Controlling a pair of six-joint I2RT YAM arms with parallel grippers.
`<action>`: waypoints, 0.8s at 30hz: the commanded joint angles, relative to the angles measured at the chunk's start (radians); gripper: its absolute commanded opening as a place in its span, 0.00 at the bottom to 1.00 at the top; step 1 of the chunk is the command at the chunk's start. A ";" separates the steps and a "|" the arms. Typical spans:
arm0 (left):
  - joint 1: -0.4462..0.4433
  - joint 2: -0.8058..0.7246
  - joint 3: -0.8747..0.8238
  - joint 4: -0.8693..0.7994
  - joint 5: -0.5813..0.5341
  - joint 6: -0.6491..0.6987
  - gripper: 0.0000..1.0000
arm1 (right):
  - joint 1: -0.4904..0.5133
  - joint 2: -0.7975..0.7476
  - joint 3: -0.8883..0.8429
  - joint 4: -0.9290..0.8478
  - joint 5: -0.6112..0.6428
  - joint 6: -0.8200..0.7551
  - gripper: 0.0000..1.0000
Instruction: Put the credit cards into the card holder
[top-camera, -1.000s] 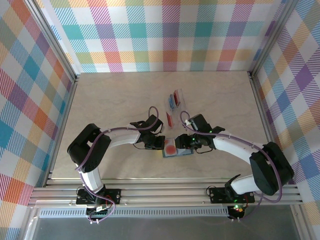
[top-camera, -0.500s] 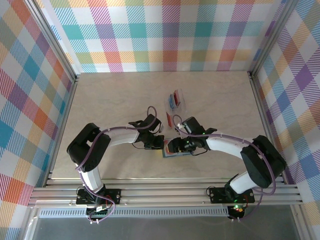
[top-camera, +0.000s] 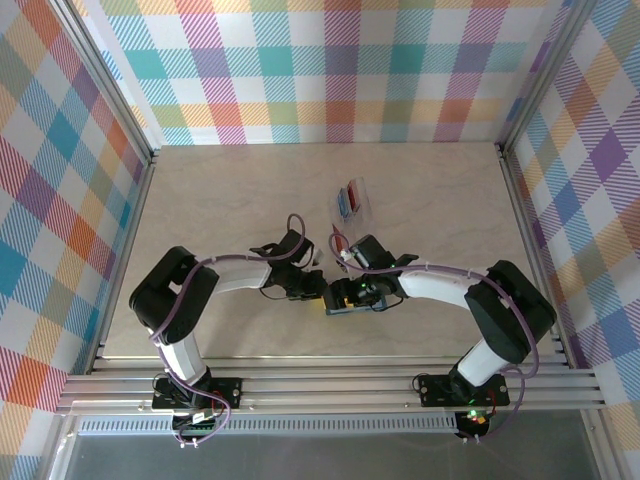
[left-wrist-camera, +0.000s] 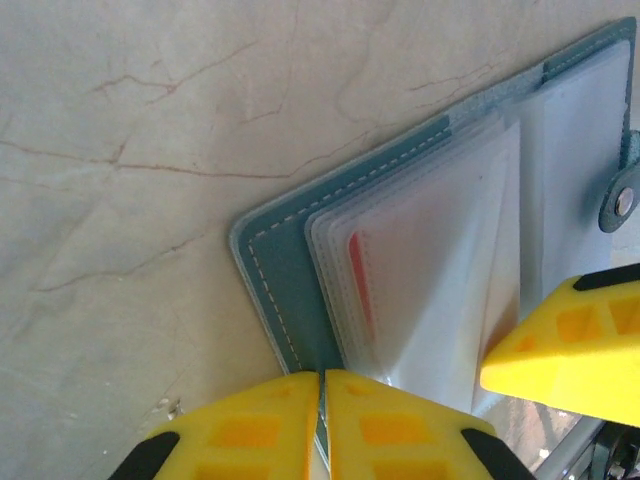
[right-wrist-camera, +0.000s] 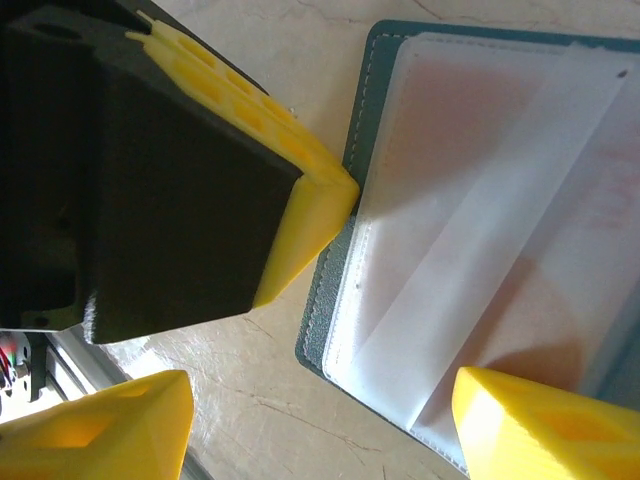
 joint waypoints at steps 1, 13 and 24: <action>0.030 -0.028 -0.056 -0.045 -0.060 -0.008 0.15 | 0.007 0.010 0.028 -0.006 -0.020 -0.027 0.70; 0.033 -0.132 -0.083 0.049 -0.003 -0.035 0.25 | 0.007 0.006 0.028 0.002 -0.056 -0.029 0.73; 0.042 -0.184 -0.086 0.011 -0.054 -0.023 0.27 | 0.007 -0.059 0.017 0.013 -0.056 -0.036 0.73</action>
